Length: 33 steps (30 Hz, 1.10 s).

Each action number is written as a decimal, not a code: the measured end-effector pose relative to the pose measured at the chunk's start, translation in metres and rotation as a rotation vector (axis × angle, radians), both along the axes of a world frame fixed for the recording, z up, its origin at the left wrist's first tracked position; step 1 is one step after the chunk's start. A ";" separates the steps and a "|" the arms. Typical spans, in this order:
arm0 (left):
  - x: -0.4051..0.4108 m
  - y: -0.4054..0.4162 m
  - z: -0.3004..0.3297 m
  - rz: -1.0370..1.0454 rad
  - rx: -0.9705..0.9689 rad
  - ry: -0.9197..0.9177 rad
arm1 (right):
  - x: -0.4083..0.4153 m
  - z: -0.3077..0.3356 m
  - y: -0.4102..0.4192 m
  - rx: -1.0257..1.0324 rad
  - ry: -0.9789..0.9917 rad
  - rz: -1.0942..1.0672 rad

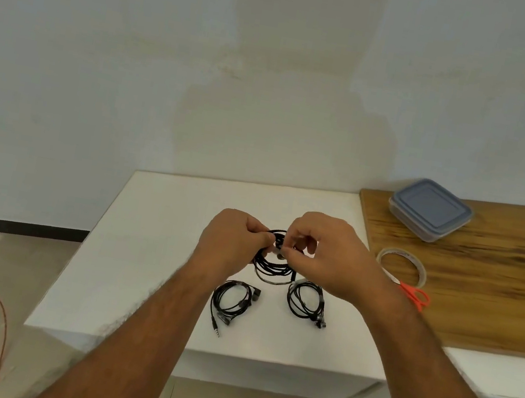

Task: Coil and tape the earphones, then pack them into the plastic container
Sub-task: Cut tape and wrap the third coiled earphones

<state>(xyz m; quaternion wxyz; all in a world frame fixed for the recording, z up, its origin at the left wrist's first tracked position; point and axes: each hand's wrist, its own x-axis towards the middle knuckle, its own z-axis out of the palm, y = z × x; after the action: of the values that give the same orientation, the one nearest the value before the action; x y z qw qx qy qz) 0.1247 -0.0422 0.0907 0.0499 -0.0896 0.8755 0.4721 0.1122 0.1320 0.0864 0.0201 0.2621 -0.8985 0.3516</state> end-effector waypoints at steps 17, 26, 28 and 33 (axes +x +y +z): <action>-0.001 0.009 0.004 -0.074 -0.030 0.015 | -0.004 -0.013 -0.010 0.285 0.314 -0.087; -0.001 0.004 0.012 -0.092 0.105 -0.055 | -0.008 -0.026 -0.014 0.077 0.485 -0.063; -0.001 0.002 0.013 -0.101 0.139 -0.088 | -0.009 -0.027 -0.014 0.086 0.482 -0.045; 0.000 -0.001 0.014 -0.087 0.227 -0.119 | -0.007 -0.028 -0.014 0.078 0.555 -0.033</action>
<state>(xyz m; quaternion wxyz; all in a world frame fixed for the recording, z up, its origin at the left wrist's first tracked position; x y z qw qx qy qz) 0.1248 -0.0431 0.1049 0.1320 -0.0729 0.8150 0.5596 0.1056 0.1177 0.0588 0.2611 0.3344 -0.8756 0.2309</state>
